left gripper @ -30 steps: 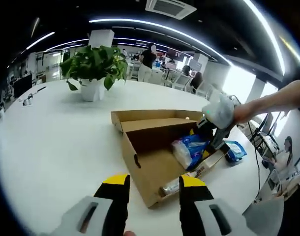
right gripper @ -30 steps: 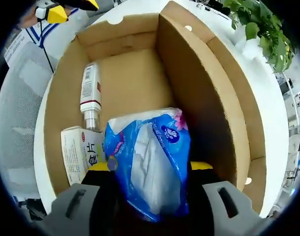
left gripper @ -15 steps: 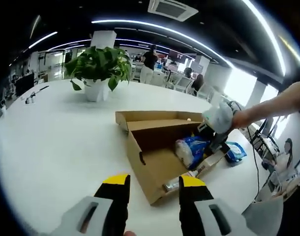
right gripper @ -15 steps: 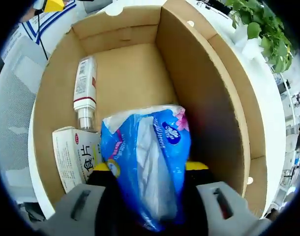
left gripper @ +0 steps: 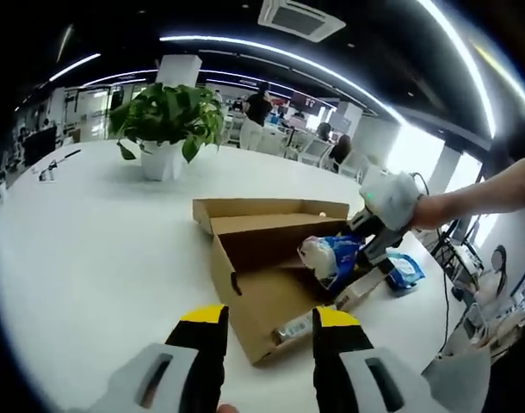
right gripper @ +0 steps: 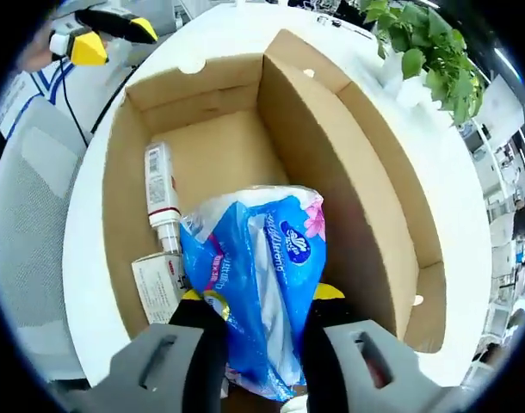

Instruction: Operate the shoe box by opening the lid, removing the specified soft item, and placing it in the target area until the item is outside and the box remains undamaged.

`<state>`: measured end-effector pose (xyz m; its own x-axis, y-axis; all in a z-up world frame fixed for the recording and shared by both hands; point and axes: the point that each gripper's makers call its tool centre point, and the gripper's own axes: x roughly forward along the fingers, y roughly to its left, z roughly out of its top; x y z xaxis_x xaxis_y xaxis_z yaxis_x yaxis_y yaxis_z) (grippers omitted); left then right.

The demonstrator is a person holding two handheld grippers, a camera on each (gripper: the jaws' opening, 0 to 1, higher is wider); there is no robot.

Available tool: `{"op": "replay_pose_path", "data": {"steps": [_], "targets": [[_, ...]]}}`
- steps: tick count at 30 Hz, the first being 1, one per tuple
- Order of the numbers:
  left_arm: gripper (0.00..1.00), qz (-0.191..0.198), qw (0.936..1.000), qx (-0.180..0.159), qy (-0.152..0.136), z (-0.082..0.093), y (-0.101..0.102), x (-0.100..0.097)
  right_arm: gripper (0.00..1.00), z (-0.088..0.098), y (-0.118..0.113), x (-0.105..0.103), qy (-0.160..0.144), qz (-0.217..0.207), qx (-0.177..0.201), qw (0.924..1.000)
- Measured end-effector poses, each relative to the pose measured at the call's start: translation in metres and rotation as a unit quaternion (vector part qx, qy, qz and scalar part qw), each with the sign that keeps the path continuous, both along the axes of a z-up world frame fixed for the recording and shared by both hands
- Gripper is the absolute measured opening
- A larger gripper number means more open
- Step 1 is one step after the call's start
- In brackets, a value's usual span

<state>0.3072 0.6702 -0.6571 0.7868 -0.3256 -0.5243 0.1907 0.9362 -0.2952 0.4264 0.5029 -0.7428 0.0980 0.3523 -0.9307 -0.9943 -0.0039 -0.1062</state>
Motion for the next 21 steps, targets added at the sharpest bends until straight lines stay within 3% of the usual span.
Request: {"op": "replay_pose_path", "data": {"steps": [10,21], "targets": [[0.40,-0.030,0.9995,-0.001,-0.005,0.009,-0.020,0.006,0.28,0.045,-0.007,0.003,-0.017,-0.031,0.034,0.9988],[0.40,-0.050,0.9986,-0.006,-0.017,0.019,-0.032,0.018,0.28,0.069,-0.023,0.002,-0.038,-0.029,0.028,0.9985]]}}
